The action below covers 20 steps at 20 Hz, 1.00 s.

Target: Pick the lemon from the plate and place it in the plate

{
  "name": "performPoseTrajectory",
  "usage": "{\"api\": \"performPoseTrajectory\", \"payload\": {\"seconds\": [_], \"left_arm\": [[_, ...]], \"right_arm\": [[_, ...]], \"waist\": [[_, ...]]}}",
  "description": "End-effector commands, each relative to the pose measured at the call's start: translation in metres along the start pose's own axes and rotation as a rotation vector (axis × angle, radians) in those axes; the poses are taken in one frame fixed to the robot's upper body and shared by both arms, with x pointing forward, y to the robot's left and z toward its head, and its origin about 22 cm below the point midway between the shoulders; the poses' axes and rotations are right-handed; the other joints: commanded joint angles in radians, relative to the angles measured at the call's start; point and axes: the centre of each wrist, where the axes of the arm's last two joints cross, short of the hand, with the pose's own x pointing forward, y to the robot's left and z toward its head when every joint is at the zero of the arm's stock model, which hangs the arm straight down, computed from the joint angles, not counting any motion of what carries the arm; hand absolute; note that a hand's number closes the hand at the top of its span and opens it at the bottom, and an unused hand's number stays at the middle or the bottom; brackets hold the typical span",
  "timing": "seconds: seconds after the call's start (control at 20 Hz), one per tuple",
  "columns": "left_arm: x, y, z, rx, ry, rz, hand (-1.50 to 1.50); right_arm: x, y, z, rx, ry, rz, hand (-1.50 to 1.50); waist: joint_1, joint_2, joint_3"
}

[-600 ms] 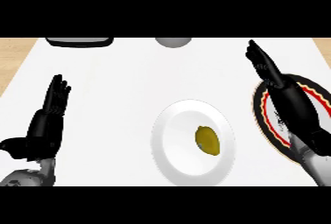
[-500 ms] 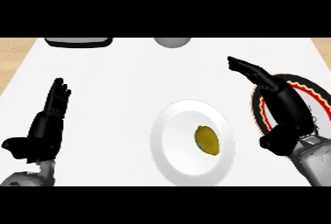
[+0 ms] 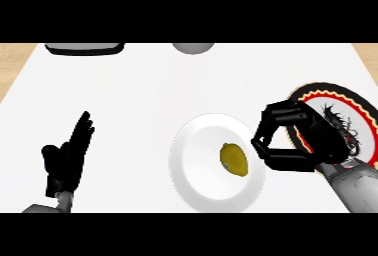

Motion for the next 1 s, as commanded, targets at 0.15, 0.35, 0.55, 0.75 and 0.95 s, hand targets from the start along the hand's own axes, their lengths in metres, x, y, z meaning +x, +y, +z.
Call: {"api": "performPoseTrajectory", "payload": {"seconds": [0.15, 0.35, 0.55, 0.75, 0.95], "left_arm": [[-0.006, -0.013, 0.003, -0.044, 0.047, -0.003, 0.0], [0.007, -0.008, -0.01, -0.045, 0.069, -0.012, 0.0], [0.004, -0.016, -0.006, -0.059, 0.071, -0.007, 0.0], [0.002, 0.0, -0.012, -0.04, 0.1, -0.006, 0.0], [-0.011, -0.014, 0.001, -0.038, 0.087, -0.024, 0.0]], "right_arm": [[-0.048, 0.083, 0.057, -0.215, 0.001, -0.647, -1.5], [-0.078, 0.046, 0.082, 0.042, -0.124, -0.63, -1.5], [-0.092, 0.025, 0.056, 0.209, -0.098, -0.331, -1.5], [-0.086, -0.005, 0.055, 0.267, -0.079, -0.069, -1.5], [-0.078, -0.029, 0.032, 0.361, -0.045, 0.059, -1.5]], "waist": [[0.03, 0.027, 0.011], [0.022, 0.001, 0.001], [0.03, -0.003, 0.0], [0.015, -0.007, -0.002], [0.014, -0.01, -0.003]]}}
